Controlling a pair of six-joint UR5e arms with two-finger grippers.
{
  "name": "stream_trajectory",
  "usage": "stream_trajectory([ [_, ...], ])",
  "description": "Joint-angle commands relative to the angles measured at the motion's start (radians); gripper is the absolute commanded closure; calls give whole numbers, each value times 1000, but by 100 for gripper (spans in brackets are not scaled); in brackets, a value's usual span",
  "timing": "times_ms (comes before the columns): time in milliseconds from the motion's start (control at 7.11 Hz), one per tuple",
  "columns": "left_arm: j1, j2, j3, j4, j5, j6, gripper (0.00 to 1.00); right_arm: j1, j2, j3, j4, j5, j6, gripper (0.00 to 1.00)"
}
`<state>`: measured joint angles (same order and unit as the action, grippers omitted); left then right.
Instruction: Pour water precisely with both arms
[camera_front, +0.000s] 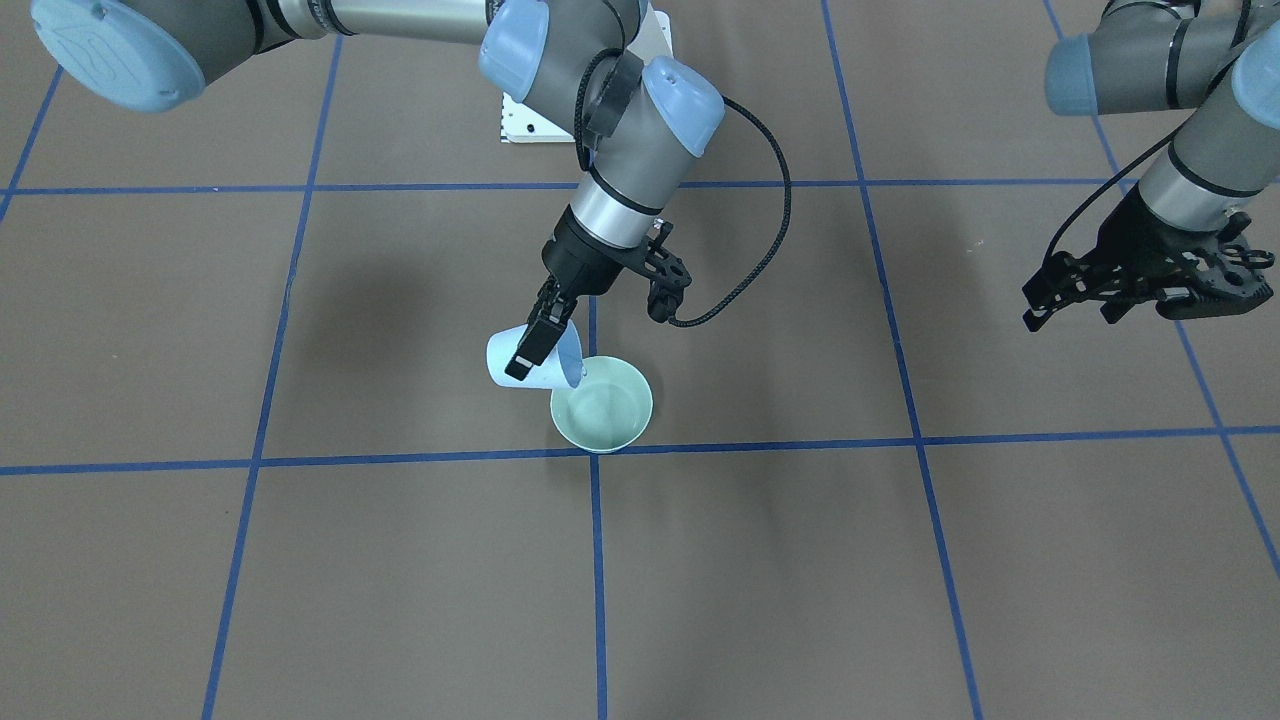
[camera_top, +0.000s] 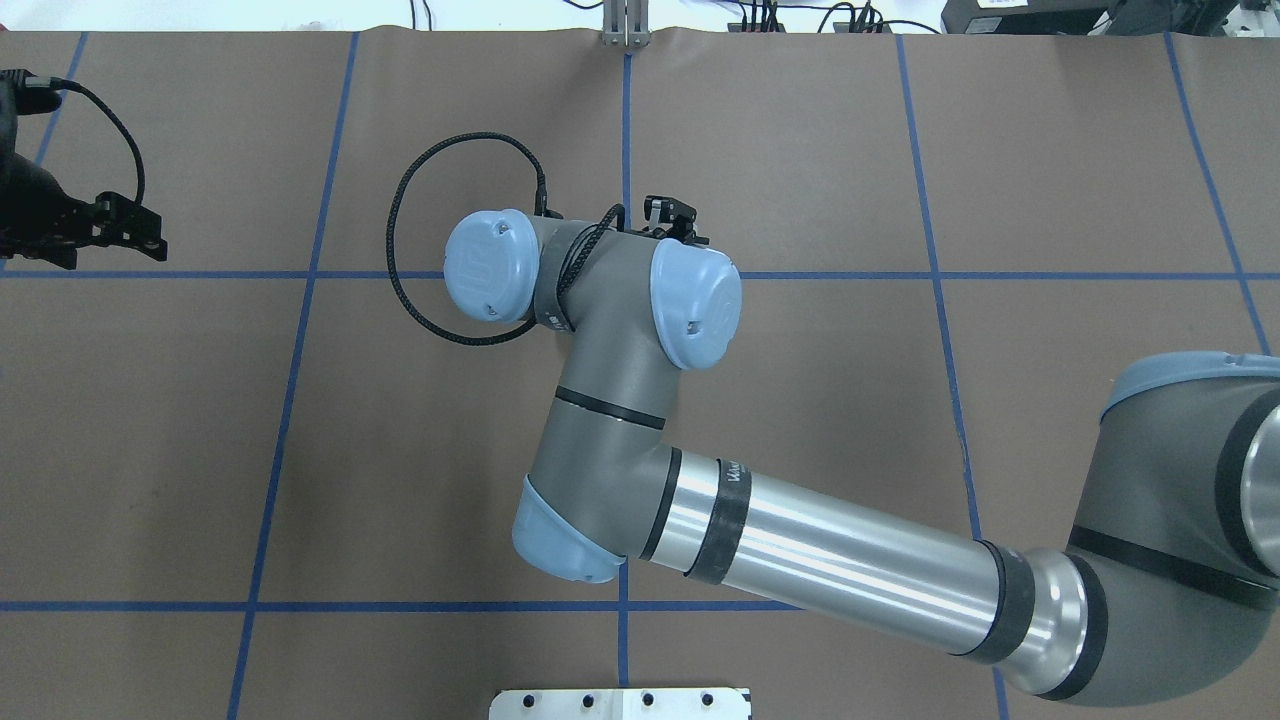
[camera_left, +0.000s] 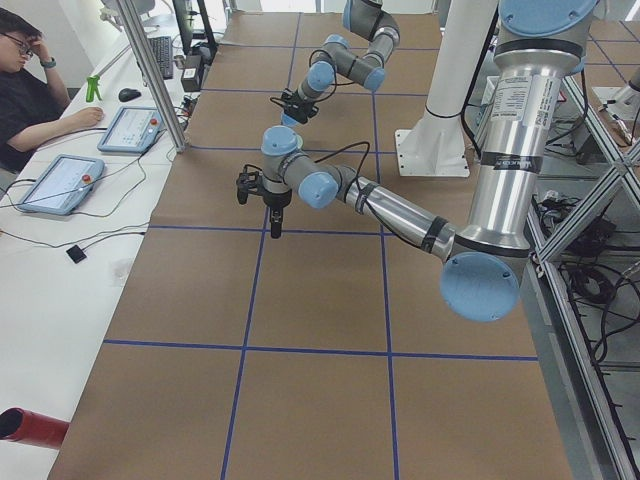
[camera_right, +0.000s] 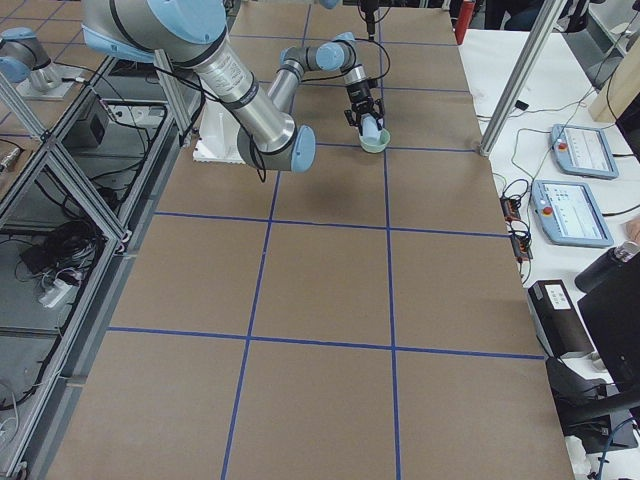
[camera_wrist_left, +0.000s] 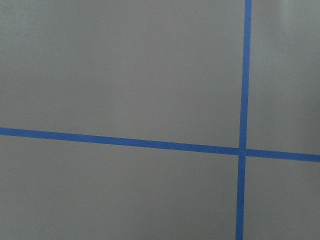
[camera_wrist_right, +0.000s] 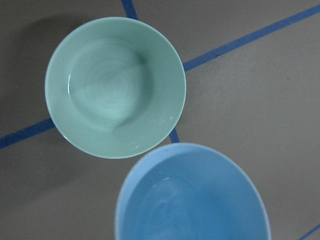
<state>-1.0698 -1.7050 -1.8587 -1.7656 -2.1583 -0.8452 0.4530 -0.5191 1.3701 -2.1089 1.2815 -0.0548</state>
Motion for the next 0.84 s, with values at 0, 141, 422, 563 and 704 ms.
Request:
stream_trajectory([
  [0, 1, 5, 0, 0, 0, 0, 0, -13, 25, -48, -45, -65, -25, 100],
  [141, 1, 5, 1, 0, 0, 0, 0, -14, 30, -57, -45, -77, -28, 100],
  [422, 1, 5, 1, 0, 0, -2, 0, -32, 37, -81, -80, -140, -30, 100],
  [563, 1, 5, 1, 0, 0, -2, 0, -34, 37, -85, -80, -152, -36, 100],
  [704, 1, 5, 1, 0, 0, -2, 0, -37, 37, -85, -82, -159, -54, 100],
])
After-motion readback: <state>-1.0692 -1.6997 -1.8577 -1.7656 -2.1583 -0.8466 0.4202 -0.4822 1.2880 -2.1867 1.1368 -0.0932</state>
